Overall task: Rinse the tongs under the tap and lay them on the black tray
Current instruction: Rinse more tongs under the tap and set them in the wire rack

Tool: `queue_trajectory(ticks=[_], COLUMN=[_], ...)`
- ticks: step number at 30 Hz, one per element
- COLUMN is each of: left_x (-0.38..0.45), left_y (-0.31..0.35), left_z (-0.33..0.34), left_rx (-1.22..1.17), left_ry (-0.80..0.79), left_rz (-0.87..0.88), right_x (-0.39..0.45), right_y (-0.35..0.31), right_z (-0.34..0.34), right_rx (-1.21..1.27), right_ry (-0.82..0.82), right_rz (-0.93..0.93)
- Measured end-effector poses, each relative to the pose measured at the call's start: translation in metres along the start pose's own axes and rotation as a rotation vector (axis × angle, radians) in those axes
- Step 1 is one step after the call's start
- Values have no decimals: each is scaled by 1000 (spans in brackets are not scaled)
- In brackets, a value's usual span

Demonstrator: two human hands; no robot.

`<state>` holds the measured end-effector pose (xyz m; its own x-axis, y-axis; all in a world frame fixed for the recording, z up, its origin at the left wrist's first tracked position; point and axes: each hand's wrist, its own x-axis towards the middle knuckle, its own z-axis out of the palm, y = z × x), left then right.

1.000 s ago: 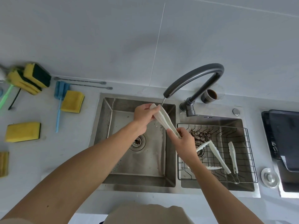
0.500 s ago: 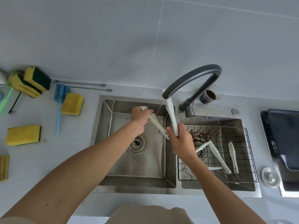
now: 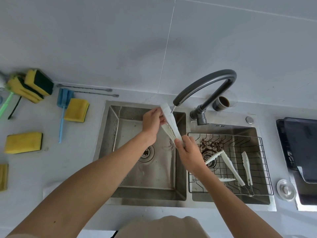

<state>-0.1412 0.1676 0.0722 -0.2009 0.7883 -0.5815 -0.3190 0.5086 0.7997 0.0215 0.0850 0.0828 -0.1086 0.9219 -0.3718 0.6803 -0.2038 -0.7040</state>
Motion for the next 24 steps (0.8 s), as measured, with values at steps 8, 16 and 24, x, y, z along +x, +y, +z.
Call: queue_trajectory(ticks=[8, 16, 24], left_x=[-3, 4, -5], left_y=[9, 13, -10], left_z=[4, -9, -26], left_rx=[-20, -161, -116], left_ry=[-135, -178, -32], left_rz=[-44, -103, -186], right_x=[5, 4, 1], right_y=[5, -6, -1], right_z=[2, -10, 1], right_rx=[71, 704, 243], right_ry=[-45, -88, 32], right_rz=[47, 295, 72])
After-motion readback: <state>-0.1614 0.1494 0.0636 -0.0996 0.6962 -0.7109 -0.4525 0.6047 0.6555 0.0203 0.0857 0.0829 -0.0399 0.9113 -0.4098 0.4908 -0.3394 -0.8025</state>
